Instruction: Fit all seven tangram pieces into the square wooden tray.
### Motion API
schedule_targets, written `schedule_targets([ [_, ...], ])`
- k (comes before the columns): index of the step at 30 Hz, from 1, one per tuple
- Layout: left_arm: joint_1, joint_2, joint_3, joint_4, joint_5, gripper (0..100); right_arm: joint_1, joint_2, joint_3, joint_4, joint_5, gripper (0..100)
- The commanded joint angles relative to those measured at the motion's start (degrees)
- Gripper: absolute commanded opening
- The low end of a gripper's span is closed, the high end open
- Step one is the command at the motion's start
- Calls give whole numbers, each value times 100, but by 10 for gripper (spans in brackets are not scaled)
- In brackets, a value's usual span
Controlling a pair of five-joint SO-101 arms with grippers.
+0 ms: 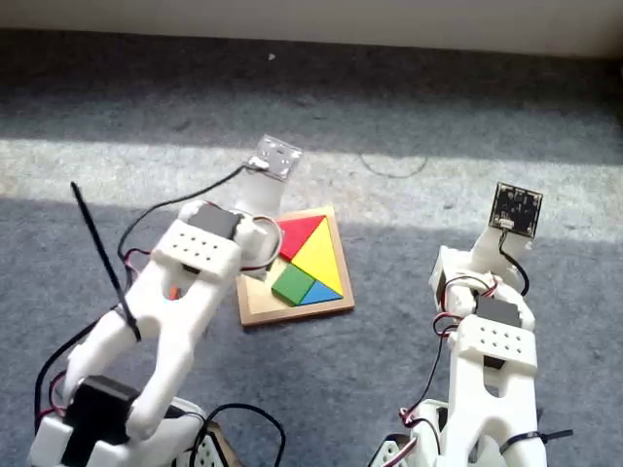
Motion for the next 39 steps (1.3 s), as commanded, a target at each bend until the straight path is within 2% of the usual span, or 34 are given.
schedule_targets([
  [1, -708, -505, -92, 404, -325, 11, 31, -171, -13, -127, -26, 10],
  [6, -743, -716, -163, 1292, -624, 15, -57, -171, -13, -127, -26, 10],
  [12, -840, -840, 286, 1521, -440, 145, -66, -171, -4, -127, -26, 10],
  [15, -1147, -875, 620, 1248, -114, 199, -57, -171, -4, -127, -18, 10],
  [21, -1771, -848, 1332, 730, -431, 213, -57, -171, -4, -127, -18, 10],
  [29, -1771, -840, 2035, -105, -624, 214, -66, -171, -4, -127, -18, 10],
  [39, -1780, -831, 2053, -141, -598, 210, -66, -171, -4, -127, -18, 10],
])
